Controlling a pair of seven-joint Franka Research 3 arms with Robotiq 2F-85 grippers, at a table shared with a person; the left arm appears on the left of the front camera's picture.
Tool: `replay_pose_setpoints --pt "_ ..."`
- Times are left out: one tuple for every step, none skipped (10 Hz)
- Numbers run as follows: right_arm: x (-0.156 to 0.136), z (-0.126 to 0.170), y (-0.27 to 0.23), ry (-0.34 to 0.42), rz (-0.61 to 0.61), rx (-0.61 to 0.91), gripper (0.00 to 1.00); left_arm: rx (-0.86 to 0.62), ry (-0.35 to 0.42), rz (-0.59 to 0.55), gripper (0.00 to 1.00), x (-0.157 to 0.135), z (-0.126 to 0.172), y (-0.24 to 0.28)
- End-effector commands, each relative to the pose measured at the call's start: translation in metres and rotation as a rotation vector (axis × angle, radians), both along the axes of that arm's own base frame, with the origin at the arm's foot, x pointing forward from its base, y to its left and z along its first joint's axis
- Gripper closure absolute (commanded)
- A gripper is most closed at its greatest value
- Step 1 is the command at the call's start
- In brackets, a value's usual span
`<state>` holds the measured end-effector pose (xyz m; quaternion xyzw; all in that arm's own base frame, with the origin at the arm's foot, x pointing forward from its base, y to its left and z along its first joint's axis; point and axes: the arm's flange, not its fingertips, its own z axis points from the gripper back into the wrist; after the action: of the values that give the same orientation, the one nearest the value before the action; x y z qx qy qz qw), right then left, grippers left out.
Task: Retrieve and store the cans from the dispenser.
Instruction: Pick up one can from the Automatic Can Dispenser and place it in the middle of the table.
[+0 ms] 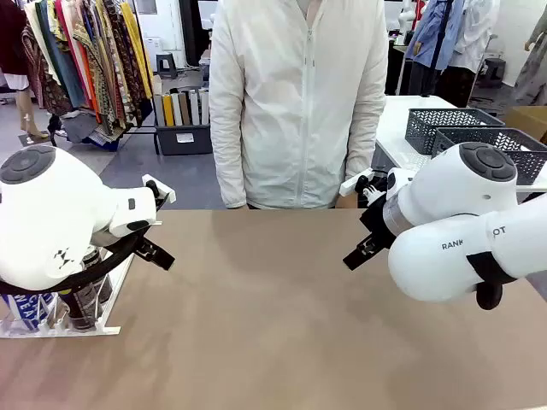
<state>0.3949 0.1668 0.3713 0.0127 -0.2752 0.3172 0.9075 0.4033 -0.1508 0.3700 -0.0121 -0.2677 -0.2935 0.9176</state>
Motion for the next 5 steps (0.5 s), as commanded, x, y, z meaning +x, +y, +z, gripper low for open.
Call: replay_pose_setpoints --pt "0.0 0.0 0.0 0.0 0.0 0.0 0.0 0.0 0.0 0.0 0.0 0.0 0.0002 0.0" --pt "0.0 0.0 0.0 0.0 0.0 0.0 0.0 0.0 0.0 0.0 0.0 0.0 0.0002 0.0" --pt "0.0 0.0 0.0 0.0 0.0 0.0 0.0 0.0 0.0 0.0 0.0 0.0 0.0002 0.0" --pt "0.0 0.0 0.0 0.0 0.0 0.0 0.0 0.0 0.0 0.0 0.0 0.0 0.0002 0.0" --pt "0.0 0.0 0.0 0.0 0.0 0.0 0.0 0.0 0.0 0.0 0.0 0.0 0.0002 0.0"
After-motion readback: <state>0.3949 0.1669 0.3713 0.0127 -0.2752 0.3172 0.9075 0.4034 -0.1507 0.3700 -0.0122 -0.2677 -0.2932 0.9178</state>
